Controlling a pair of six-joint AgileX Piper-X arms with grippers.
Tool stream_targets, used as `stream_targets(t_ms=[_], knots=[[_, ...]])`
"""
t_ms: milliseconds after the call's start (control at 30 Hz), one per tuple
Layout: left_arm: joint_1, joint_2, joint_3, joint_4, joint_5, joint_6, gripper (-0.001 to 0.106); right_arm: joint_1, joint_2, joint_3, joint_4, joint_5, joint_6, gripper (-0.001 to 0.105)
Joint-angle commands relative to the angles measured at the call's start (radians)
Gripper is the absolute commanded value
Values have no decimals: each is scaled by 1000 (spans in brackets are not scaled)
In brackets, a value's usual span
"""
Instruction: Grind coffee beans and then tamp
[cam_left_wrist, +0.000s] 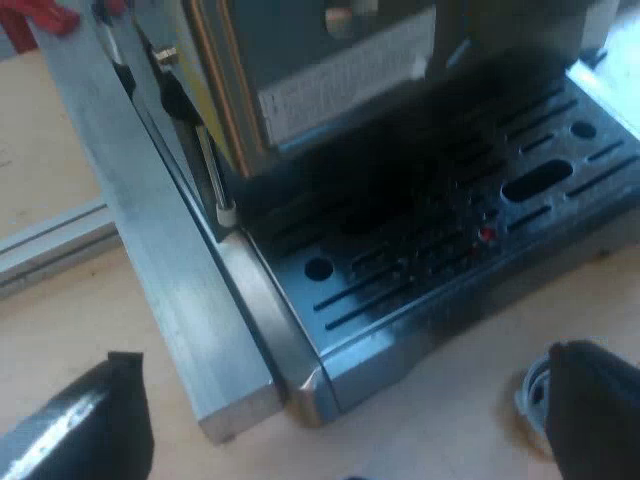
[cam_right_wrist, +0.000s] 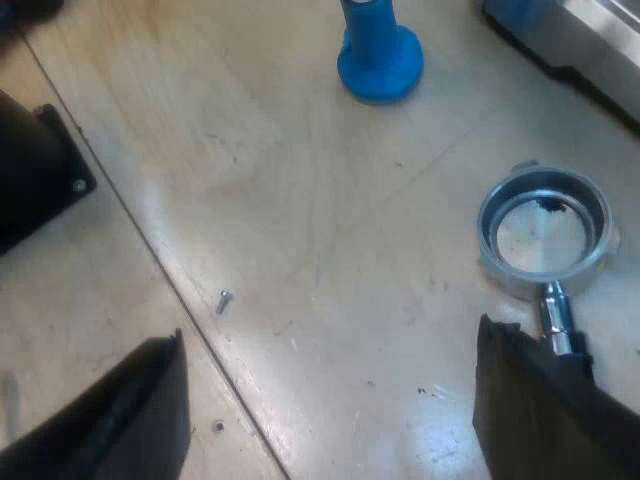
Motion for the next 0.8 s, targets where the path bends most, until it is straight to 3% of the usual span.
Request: stream_targets(t_ms=[33,233,367,533,667,800], knots=[[2,-1,-75,2,7,-45,81,-54,-1,-97,111,-15,4,62],[2,3,-195,-2,14,-54,81,-229,-11,-262,307,-57,1,62],[32,12,-240,-26,14,-54,81,-407,-26,-330,404,-64,-61,62],[129,61,-250,-27,35,-54,81,-652,-64,-337,471,-106,-126,62],[230,93,-250,-27,101,-54,81,-865,-88,-337,506,-155,-202,62],[282,94,-250,-27,105,-54,81,-1032,-108,-337,503,-174,-280,62]])
